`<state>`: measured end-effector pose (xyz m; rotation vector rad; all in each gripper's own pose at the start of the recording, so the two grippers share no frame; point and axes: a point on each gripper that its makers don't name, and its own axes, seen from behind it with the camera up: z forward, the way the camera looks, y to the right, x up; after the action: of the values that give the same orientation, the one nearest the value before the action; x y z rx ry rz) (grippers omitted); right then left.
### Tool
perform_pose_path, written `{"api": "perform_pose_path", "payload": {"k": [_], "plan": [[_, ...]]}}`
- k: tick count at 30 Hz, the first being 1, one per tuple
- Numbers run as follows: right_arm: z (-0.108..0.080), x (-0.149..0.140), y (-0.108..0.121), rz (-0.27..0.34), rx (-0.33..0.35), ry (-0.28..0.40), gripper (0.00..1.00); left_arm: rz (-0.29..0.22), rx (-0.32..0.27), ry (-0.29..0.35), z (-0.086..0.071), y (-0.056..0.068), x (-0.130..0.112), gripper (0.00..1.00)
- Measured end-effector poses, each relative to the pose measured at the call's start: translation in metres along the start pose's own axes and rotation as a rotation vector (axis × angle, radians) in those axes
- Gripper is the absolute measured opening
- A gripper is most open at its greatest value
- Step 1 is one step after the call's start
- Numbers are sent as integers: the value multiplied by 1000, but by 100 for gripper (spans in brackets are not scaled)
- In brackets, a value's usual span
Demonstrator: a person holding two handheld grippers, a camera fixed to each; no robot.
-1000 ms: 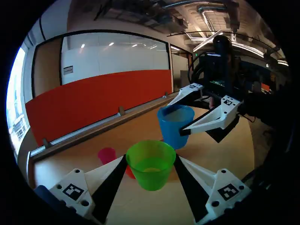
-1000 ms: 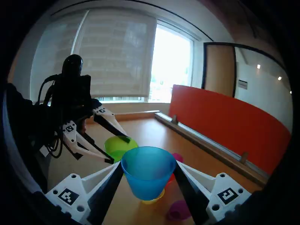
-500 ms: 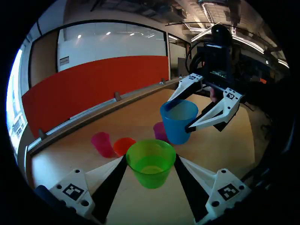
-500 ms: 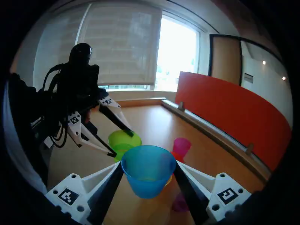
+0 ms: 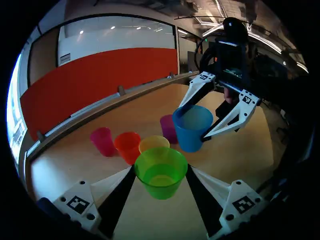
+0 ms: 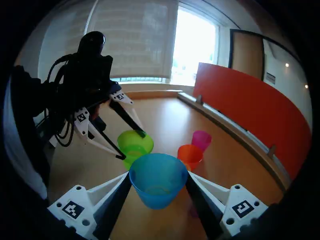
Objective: Pour water
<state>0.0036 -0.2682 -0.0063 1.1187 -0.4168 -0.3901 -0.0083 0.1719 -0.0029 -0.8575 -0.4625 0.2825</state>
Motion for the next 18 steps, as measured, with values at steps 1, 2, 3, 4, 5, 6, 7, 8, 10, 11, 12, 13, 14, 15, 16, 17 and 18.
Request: {"api": "perform_pose_path", "payload": {"k": [1, 2, 3, 4, 5, 6, 7, 8, 10, 11, 12, 13, 14, 15, 16, 17, 18], "plan": [[1, -4, -1, 2, 3, -6, 94, -5, -1, -3, 1, 0, -2, 88], [2, -7, -1, 3, 5, -11, 94, -9, -2, -5, 1, 0, -4, 88], [3, -10, -2, 4, 7, -16, 94, -13, -2, -8, 2, 0, -6, 88], [5, -13, -2, 6, 9, -22, 94, -18, -3, -11, 3, -1, -9, 88], [6, -17, -3, 7, 10, -27, 94, -23, -3, -13, 4, -1, -11, 88], [7, -20, -3, 8, 11, -32, 94, -27, -4, -16, 5, -1, -14, 88], [8, -23, -3, 9, 12, -38, 94, -29, -4, -20, 7, -1, -16, 88], [9, -26, -3, 10, 13, -43, 94, -31, -3, -23, 8, -1, -18, 88], [11, -33, -4, 13, 17, -54, 94, -33, -3, -30, 10, -2, -22, 88], [11, -36, -4, 15, 19, -59, 94, -34, -2, -32, 10, -2, -23, 88], [12, -39, -5, 16, 20, -64, 94, -35, -2, -35, 11, -2, -25, 88], [13, -42, -5, 17, 21, -69, 94, -38, -1, -37, 12, -3, -26, 88], [13, -44, -6, 18, 22, -73, 94, -41, -1, -39, 13, -3, -27, 88], [14, -47, -6, 18, 22, -77, 94, -44, -1, -40, 14, -3, -28, 88], [15, -50, -7, 15, 23, -82, 94, -48, -2, -42, 15, -4, -30, 88], [16, -52, -7, 14, 23, -86, 94, -51, -2, -44, 16, -4, -31, 88], [16, -54, -8, 12, 25, -90, 94, -53, -2, -46, 17, -4, -32, 88]]}}
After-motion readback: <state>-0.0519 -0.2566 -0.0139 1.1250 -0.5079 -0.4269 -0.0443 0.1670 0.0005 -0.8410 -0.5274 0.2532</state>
